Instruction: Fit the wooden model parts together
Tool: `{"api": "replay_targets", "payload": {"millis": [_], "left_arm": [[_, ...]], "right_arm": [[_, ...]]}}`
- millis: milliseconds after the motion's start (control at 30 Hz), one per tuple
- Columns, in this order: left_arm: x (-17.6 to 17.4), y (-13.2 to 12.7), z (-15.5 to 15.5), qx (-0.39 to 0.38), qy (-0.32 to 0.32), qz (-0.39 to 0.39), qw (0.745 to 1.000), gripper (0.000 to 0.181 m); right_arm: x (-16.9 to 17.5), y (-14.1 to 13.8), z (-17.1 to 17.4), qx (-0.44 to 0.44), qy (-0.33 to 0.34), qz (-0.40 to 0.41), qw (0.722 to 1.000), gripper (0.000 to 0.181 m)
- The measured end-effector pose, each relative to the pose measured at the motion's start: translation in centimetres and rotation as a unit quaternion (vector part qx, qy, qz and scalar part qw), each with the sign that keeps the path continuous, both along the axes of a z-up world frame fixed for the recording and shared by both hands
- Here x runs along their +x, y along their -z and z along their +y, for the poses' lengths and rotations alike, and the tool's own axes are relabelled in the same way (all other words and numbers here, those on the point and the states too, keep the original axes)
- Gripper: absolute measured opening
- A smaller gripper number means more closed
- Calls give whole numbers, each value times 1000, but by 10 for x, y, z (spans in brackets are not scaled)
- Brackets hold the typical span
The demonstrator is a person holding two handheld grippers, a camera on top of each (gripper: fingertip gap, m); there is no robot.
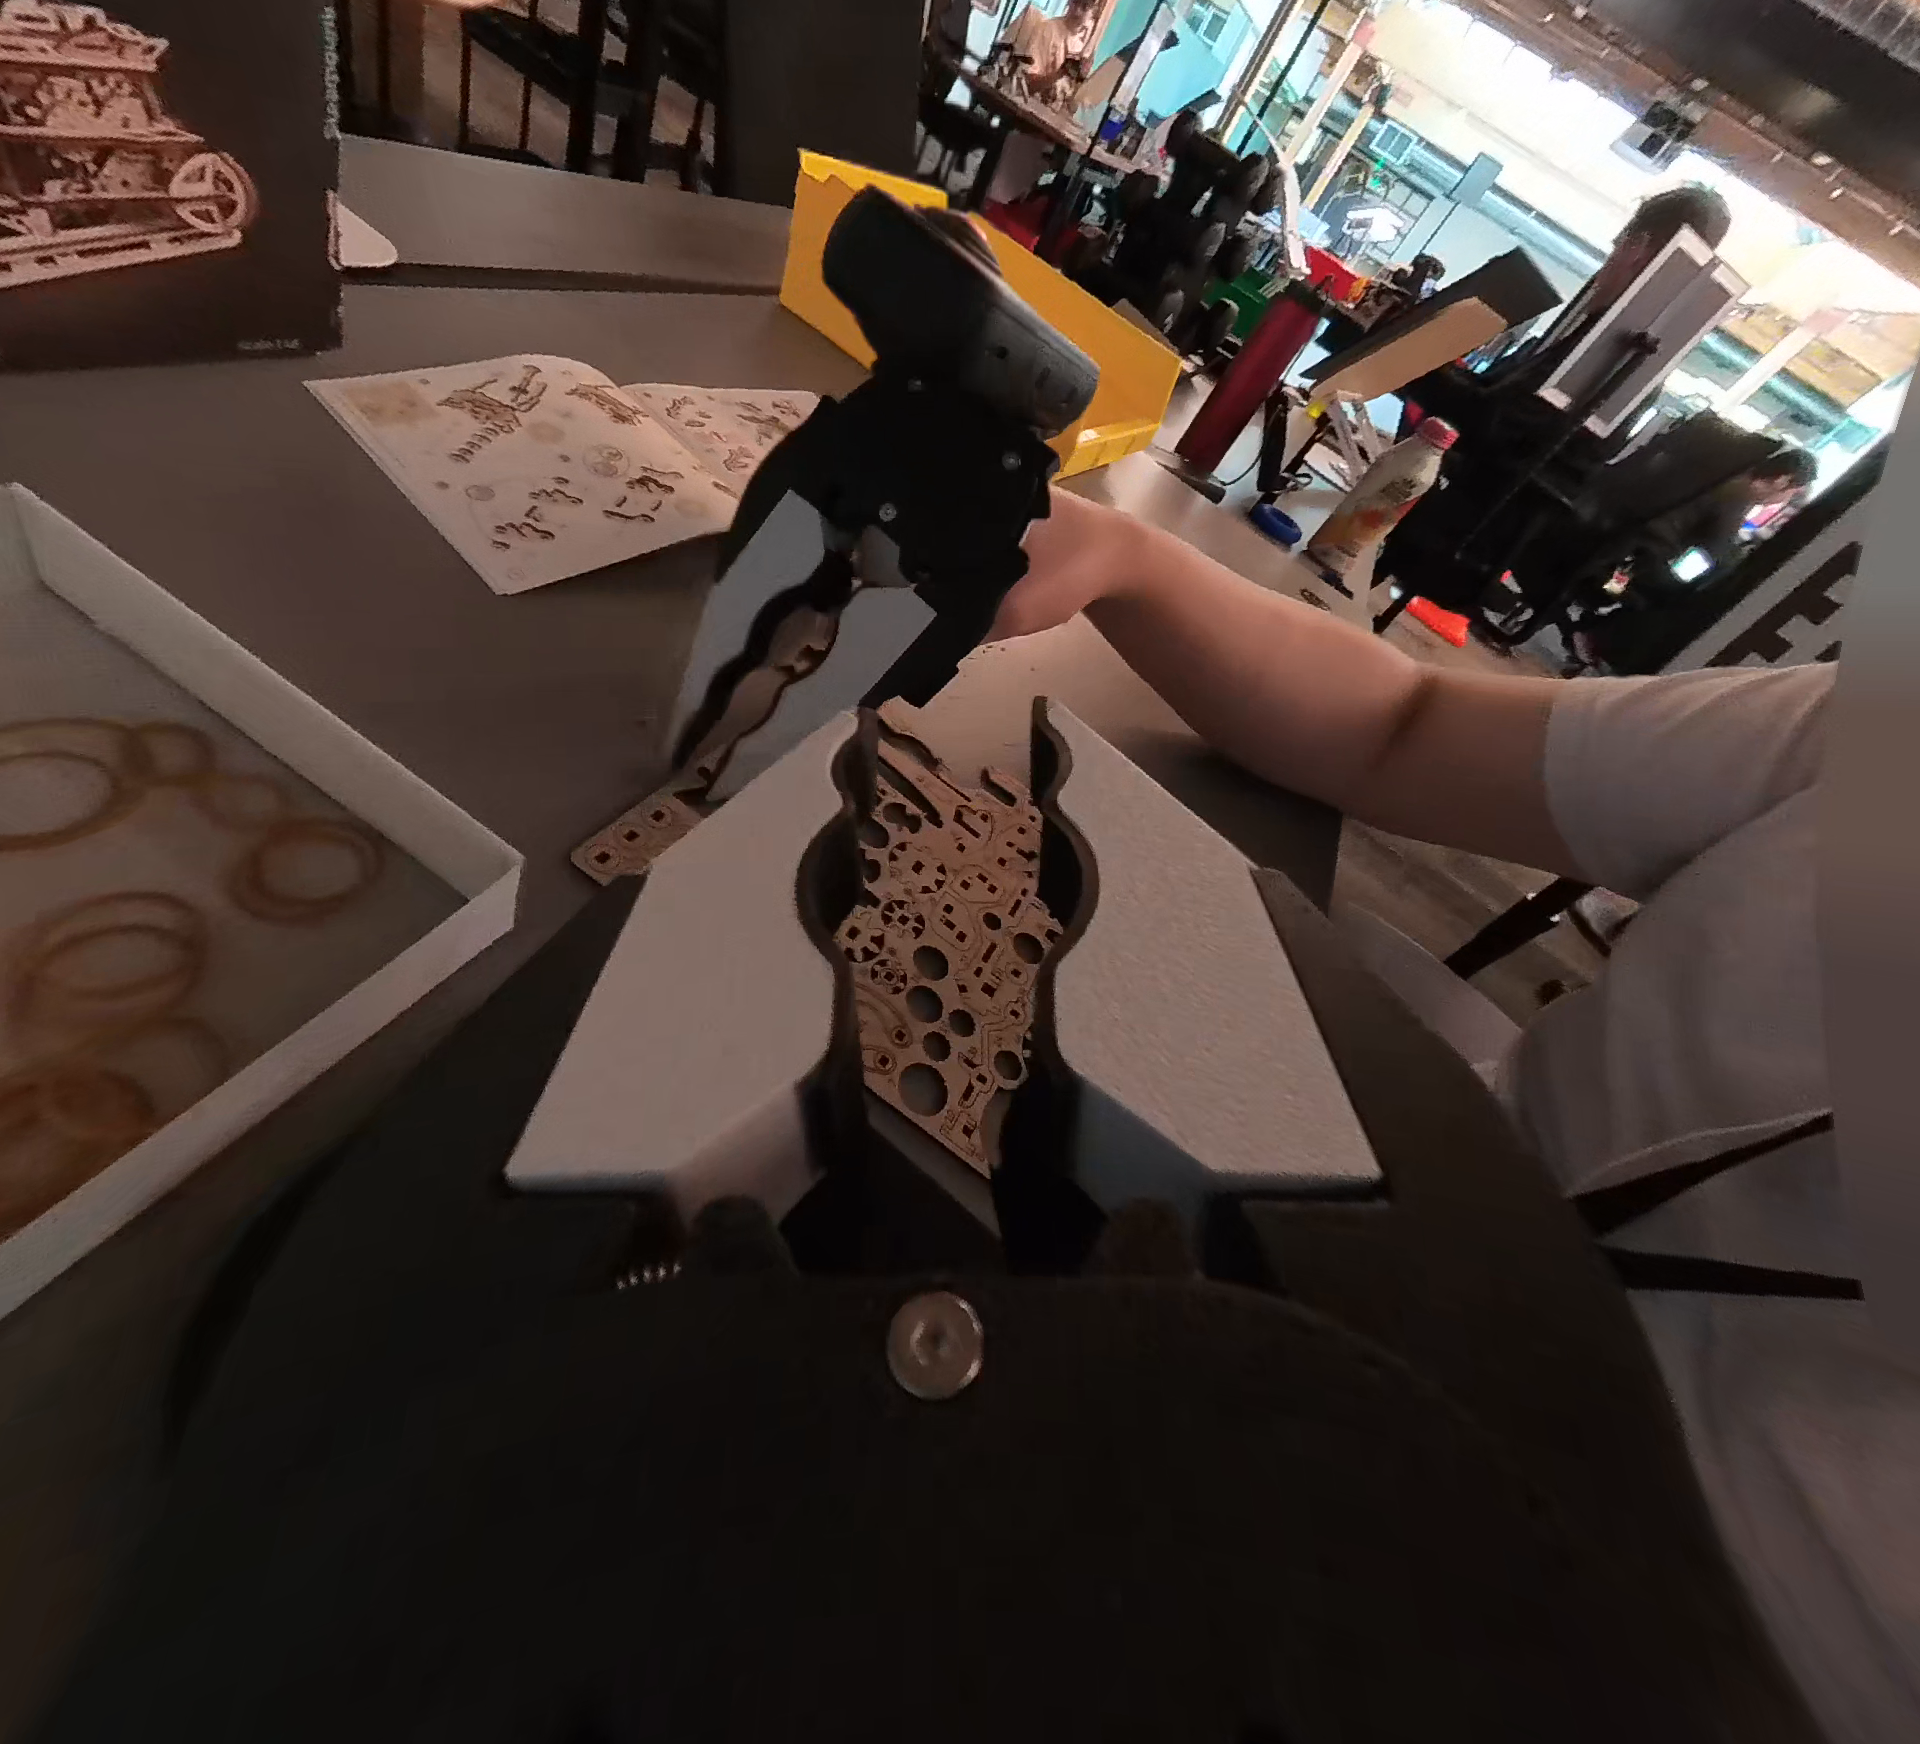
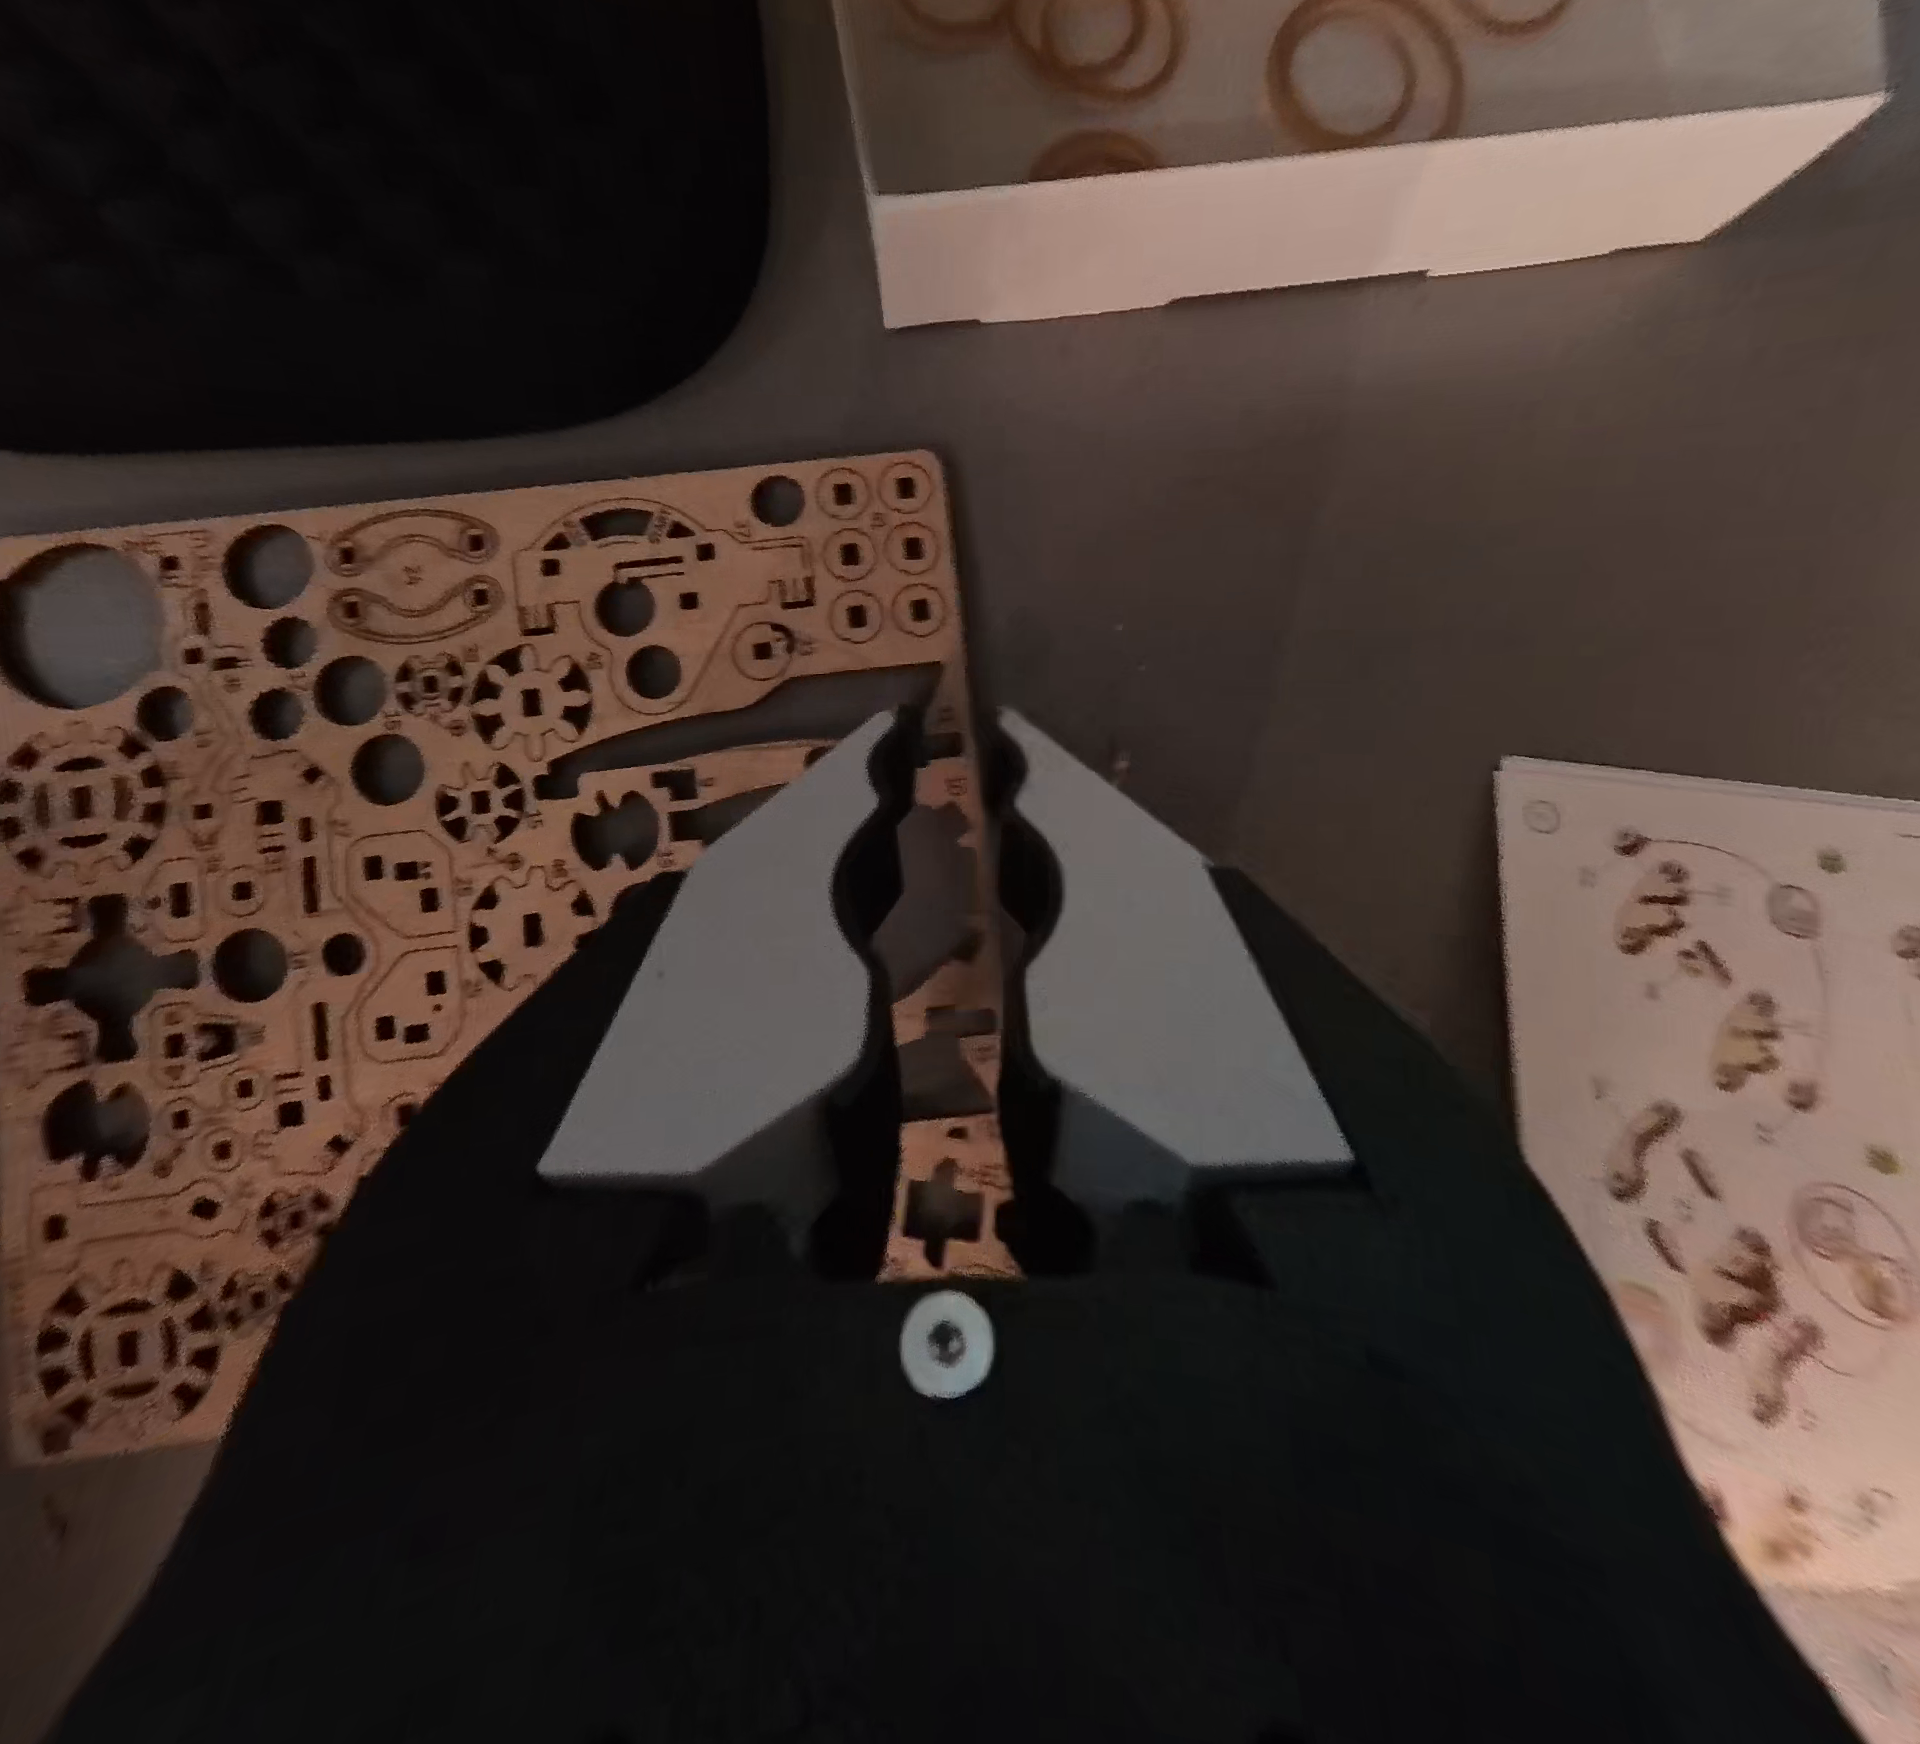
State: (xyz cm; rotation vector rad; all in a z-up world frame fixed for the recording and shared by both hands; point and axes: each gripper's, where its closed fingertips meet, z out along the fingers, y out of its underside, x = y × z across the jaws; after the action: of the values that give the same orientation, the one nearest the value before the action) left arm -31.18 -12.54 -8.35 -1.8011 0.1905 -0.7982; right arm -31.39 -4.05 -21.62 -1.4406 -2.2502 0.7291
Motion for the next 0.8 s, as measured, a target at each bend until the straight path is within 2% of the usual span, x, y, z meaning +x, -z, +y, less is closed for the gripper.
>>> {"api": "replay_targets", "payload": {"millis": [133,300,433,633,800], "left_arm": [[-4,11,3,9,-4,-9,1000,30],[-10,21,0,13,-23,-23,999,41],[7,30,-3,-9,-8,-24,1000,53],[51,46,-14,-71,68,-37,994,53],[63,59,-19,-115,86,-61,988,49]], "right_arm": [[3,-5,-4,8,10,48,999,8],[31,-54,-18,68,30,207,976,8],[58,-85,-12,96,76,280,952,8],[74,-97,5,107,135,320,932,8],[75,-99,14,106,150,327,927,8]]}}
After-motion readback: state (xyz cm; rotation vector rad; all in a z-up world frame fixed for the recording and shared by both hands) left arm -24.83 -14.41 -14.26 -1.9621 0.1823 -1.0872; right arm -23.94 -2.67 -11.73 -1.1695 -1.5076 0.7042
